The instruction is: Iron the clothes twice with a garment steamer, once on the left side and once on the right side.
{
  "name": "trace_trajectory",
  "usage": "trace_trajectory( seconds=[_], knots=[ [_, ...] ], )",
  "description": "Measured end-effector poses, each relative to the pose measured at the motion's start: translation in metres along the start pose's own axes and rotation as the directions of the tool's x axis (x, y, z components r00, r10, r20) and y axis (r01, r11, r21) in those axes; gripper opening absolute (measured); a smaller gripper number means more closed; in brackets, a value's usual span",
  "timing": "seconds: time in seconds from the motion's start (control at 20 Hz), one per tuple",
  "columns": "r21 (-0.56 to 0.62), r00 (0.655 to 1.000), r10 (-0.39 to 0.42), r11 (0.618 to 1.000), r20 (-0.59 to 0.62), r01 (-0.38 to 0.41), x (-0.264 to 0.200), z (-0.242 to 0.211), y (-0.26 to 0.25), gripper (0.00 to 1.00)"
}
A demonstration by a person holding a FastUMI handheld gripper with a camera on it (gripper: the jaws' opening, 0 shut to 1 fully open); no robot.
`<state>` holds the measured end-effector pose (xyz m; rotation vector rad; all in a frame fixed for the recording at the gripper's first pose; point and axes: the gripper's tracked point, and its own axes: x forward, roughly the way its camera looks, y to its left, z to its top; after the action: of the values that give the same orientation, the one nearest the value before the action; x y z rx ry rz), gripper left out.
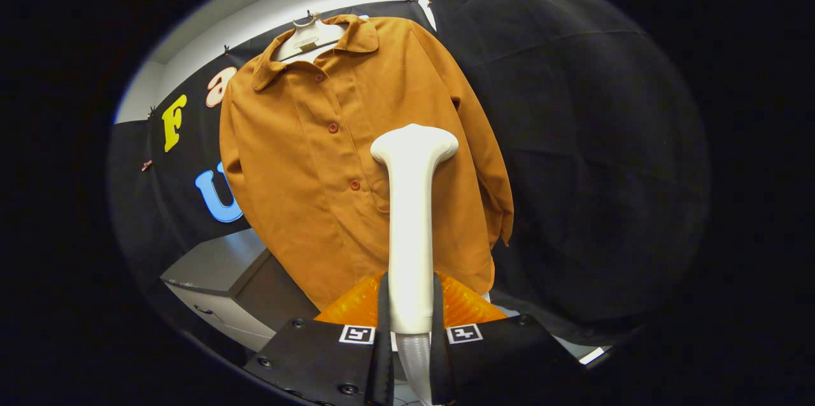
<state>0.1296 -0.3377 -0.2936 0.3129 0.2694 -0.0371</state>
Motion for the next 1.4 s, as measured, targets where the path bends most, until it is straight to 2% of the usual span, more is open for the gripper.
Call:
trace_trajectory(
  seconds=[0.5, 0.8, 1.1, 1.4],
  knots=[
    [-0.006, 0.981, -0.085, 0.996, -0.173, 0.085, -0.023, -0.079, -0.022, 0.26],
    [0.009, 0.97, -0.121, 0.992, -0.211, 0.125, -0.053, -0.108, -0.014, 0.26],
    [-0.01, 0.984, -0.13, 0.992, -0.123, 0.13, -0.082, -0.082, 0.02, 0.26],
    [-0.029, 0.994, -0.108, 0.994, 0.023, 0.109, -0.099, -0.012, 0.073, 0.26]
  ],
)
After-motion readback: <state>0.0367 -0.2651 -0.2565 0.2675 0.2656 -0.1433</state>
